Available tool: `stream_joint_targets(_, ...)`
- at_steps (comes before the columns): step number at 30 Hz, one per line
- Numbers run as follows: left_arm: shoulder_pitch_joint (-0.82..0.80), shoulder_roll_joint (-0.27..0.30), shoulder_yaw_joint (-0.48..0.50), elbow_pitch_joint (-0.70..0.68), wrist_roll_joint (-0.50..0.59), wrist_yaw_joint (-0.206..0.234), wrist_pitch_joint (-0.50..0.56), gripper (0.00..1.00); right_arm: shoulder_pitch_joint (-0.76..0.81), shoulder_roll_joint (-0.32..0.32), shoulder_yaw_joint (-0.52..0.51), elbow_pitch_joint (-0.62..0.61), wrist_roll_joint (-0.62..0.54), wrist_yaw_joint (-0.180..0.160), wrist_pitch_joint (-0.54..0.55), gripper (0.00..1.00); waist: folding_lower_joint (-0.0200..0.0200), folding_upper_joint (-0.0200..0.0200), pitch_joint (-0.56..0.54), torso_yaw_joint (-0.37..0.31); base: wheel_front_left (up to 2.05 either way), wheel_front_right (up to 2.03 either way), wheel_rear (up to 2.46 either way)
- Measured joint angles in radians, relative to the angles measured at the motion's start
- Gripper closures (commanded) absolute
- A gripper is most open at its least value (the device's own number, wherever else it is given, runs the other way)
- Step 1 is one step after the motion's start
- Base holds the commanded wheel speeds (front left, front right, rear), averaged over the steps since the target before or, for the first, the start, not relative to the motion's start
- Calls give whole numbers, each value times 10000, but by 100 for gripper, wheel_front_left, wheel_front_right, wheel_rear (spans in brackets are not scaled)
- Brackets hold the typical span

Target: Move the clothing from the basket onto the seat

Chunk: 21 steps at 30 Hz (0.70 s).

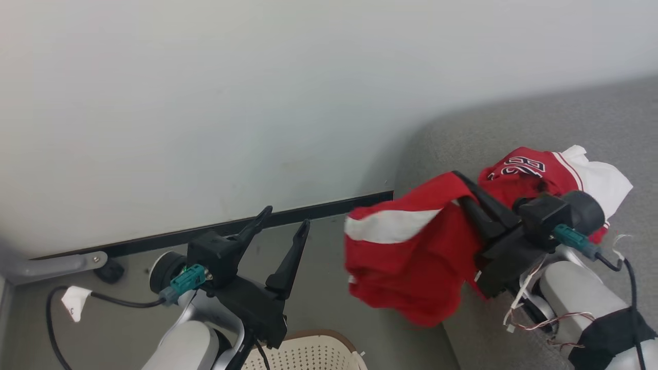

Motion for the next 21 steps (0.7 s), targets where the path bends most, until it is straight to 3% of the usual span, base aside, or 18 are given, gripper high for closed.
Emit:
stream_joint_targets(12,1014,-148,-508,-727,-146,-15,-460,0,785,-1732,-1162,-2322,-230,-917,0,100,0,0,-96,-1081,0,0,0)
stream_joint_targets(21,1367,-253,-947,-1097,-54,-104,-604,0,1383,-2472,-1808,-3833,-368,-1498,-2,100,0,0,-24,-2123,0,0,0)
